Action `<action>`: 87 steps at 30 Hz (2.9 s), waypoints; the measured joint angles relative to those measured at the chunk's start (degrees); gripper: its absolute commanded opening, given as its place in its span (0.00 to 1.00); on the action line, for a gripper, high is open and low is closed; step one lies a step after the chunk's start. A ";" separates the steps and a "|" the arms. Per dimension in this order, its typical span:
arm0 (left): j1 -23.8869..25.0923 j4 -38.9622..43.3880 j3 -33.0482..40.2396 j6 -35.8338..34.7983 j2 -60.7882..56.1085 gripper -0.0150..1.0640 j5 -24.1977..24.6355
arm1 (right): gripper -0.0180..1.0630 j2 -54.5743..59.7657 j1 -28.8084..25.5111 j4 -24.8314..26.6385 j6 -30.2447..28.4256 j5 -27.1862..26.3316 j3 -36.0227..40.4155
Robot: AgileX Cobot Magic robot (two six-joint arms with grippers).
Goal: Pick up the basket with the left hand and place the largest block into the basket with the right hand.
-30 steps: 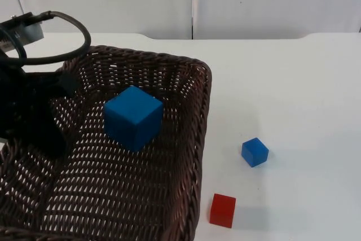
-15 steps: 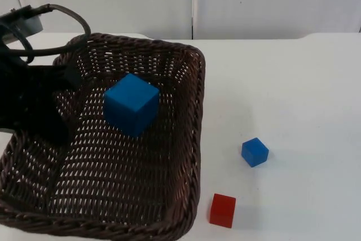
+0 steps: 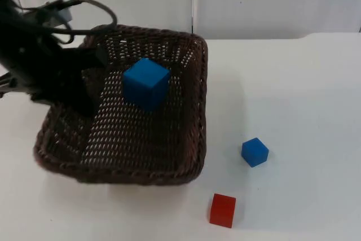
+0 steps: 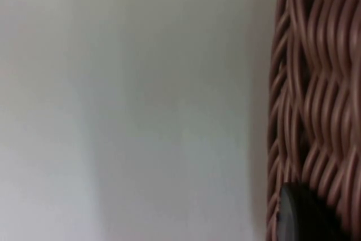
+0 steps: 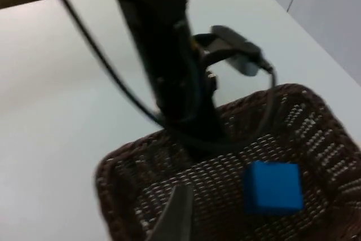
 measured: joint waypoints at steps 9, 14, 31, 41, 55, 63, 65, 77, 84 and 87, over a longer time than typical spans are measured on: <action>0.00 0.00 -14.35 0.46 14.09 0.01 3.37 | 0.75 -3.29 0.00 -1.08 2.07 0.60 0.00; 0.00 0.00 -17.66 1.35 17.86 0.01 4.99 | 0.75 -5.61 0.00 -1.34 2.18 1.91 0.00; 0.00 -2.01 -19.04 2.14 19.41 0.97 7.68 | 0.75 -7.32 0.00 -1.46 2.61 4.73 0.00; 0.00 -1.69 -19.16 2.14 16.56 0.99 8.10 | 0.75 -7.32 0.00 -1.46 2.81 4.99 0.00; 0.00 0.15 -19.16 2.14 5.87 0.99 6.98 | 0.75 -7.32 0.00 -1.46 2.81 5.09 0.00; 0.00 0.45 -18.21 2.02 2.31 0.99 7.50 | 0.75 -9.53 0.00 -2.82 3.24 4.87 0.00; 0.00 0.45 -16.76 2.02 1.30 0.99 7.38 | 0.75 -10.63 0.00 -3.16 3.49 4.73 0.13; 0.00 0.45 -7.10 2.02 -5.41 0.99 5.26 | 0.75 -15.93 0.05 -4.34 5.46 -0.47 9.06; 0.00 0.58 0.92 2.02 -14.33 0.99 2.18 | 0.75 -21.27 0.05 -4.34 6.38 -1.60 14.27; 0.00 0.58 5.23 2.02 -20.11 0.99 0.19 | 0.75 -24.22 0.05 -4.43 6.91 -1.93 16.29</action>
